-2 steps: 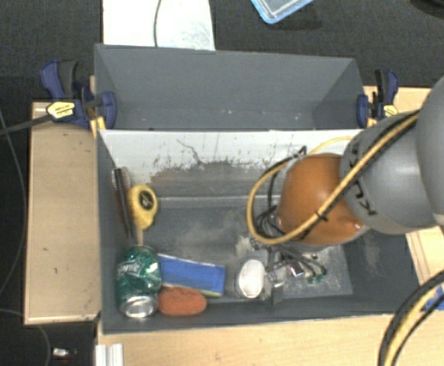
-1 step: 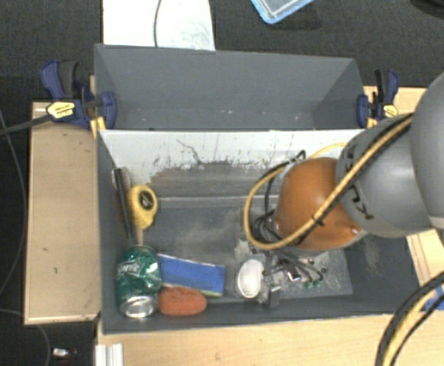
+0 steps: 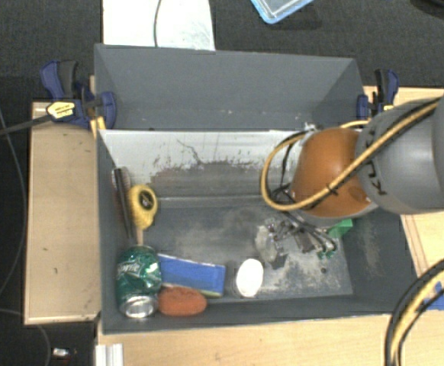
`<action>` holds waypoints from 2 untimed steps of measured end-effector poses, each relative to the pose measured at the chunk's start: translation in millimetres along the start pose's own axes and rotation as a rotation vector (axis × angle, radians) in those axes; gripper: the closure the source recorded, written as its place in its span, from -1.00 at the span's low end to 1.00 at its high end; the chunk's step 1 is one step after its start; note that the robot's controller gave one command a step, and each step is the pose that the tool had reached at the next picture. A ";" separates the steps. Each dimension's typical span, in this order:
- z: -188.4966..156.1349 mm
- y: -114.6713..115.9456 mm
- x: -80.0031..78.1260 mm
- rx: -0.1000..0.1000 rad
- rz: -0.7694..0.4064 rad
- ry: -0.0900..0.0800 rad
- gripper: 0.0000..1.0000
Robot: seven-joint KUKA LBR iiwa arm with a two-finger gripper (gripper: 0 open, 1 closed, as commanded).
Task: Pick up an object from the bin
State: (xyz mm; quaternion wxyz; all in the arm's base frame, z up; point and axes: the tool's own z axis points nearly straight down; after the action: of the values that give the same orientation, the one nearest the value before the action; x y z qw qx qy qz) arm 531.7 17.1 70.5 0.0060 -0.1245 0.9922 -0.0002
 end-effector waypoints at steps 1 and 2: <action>0.0 0.1 0.0 0.000 -0.002 0.000 -1.00; 0.0 0.2 -0.1 0.000 -0.003 0.000 -1.00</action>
Offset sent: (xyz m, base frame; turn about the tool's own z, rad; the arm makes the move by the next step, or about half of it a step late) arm 0.0000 0.0000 0.0000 0.0000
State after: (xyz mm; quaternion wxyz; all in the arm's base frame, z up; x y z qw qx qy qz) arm 531.7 17.3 70.5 0.0061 -0.1257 0.9920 -0.0001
